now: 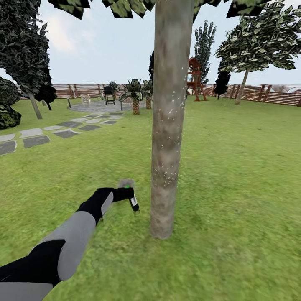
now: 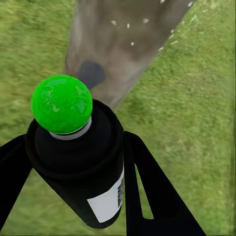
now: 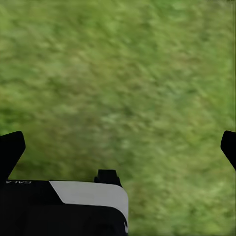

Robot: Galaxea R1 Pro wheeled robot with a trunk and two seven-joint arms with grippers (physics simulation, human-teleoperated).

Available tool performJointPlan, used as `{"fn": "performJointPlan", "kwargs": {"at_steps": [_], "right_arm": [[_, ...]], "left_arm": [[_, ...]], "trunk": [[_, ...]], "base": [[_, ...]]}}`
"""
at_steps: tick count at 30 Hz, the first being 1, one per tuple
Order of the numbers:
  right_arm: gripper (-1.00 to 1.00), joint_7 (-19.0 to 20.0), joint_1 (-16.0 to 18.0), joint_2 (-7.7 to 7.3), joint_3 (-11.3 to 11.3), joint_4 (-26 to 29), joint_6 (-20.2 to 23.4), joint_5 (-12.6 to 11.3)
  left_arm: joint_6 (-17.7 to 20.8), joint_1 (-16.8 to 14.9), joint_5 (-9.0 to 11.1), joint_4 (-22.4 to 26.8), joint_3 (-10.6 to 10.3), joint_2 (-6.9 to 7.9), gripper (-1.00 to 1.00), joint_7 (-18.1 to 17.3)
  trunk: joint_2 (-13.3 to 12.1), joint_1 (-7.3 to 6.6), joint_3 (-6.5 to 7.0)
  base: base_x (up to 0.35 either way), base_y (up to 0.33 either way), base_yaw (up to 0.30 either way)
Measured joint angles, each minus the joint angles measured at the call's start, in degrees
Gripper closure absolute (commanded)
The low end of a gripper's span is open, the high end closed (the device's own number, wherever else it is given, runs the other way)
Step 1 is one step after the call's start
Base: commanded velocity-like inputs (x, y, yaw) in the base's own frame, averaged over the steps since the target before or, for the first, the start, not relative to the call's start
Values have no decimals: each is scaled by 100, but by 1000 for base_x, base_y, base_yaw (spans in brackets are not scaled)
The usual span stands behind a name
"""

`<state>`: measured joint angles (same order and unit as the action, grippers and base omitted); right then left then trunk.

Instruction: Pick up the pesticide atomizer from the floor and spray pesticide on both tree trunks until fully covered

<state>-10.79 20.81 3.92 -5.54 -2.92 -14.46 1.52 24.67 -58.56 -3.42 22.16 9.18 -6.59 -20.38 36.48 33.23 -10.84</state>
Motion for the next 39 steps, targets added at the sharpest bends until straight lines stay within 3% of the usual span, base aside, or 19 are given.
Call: {"fn": "performJointPlan", "kwargs": {"at_steps": [7, 12, 15, 19, 25, 28, 31, 36, 39], "right_arm": [[-100, -1, -1, -8, 0, 2, 0, 6], [-100, -1, 0, -8, 0, 2, 6, 6], [-100, 0, 0, -6, 0, 2, 7, 8], [-100, 0, 0, -1, 0, 2, 10, 9], [-100, 0, 0, 1, 0, 2, 15, 9], [-100, -1, 0, 1, 0, 2, 16, 8], [-100, 0, 0, 1, -1, 2, 16, 9], [-100, 0, 0, 1, -2, 2, 16, 10], [-100, -1, -1, 1, -2, 2, 16, 10]], "left_arm": [[1284, -1, 4, 1649, -17, -194, 100, 15], [1909, -104, 14, 1879, -9, -221, 100, 10], [2068, -433, 24, 1891, -4, -235, 100, -1], [2573, -786, 20, 1893, -2, -238, 100, -6], [3075, -1819, 6, 1722, -2, -239, 100, -6], [3130, -2197, 8, 1564, -4, -239, 100, -5], [3147, -3039, 11, 1109, 0, -238, 100, -11], [3156, -3734, 6, 899, 4, -237, 100, -10], [3156, -3889, -7, 853, 5, -234, 100, -9]], "trunk": [[0, 0, -1], [0, 0, -1], [-1, 0, 0], [0, 0, -1], [-1, 0, 0], [0, 0, -1], [0, 0, 0], [0, 0, 0], [0, 0, -1]], "base": [[0, 0, 0], [0, 0, 0], [0, 0, 0], [0, 0, 0], [0, 0, 0], [0, 0, 0], [0, 0, 0], [0, 0, 0], [0, 0, 0]]}}
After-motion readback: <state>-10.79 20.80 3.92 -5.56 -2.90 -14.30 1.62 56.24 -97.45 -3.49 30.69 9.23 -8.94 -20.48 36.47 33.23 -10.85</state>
